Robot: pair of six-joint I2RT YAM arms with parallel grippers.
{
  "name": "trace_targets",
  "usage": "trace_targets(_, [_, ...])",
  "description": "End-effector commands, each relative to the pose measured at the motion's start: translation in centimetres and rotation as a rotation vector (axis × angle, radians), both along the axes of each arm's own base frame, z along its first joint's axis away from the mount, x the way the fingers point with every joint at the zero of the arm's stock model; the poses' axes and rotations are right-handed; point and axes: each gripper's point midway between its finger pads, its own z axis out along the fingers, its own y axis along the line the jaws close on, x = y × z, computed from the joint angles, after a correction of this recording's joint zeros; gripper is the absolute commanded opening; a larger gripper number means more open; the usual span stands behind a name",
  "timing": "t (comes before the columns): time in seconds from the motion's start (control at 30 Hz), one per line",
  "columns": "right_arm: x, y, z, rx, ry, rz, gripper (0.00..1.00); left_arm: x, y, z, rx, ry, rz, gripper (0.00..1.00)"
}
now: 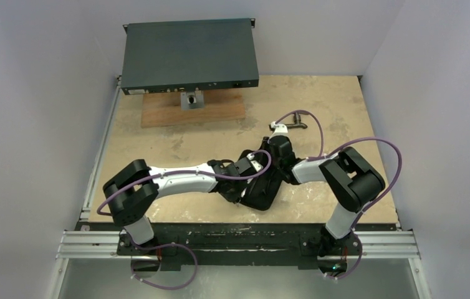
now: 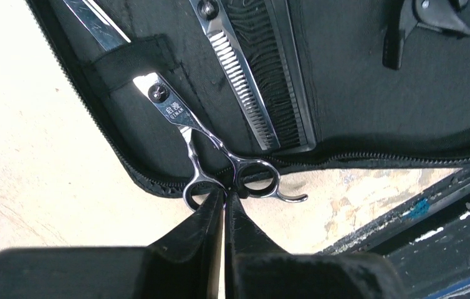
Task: Sort the hair-cutting tools
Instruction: Place the scissors in the hairdressing tool bag.
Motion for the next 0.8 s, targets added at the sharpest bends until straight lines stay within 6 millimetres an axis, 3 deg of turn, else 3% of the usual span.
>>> trace_targets(0.0, [-3.9, -0.2, -3.8, -0.055, 0.136, 0.065, 0.12, -2.7, 2.3, -0.1, 0.081, 0.104, -0.066, 0.0])
trace_targets(0.3, [-4.4, 1.0, -3.8, -0.047, 0.13, 0.107, 0.0, -0.4, 3.3, 0.3, 0.105, 0.059, -0.03, 0.0])
trace_targets(0.77, [-5.1, 2.4, -4.7, -0.064, 0.146, 0.147, 0.0, 3.1, 2.7, 2.3, 0.132, -0.032, 0.01, 0.0])
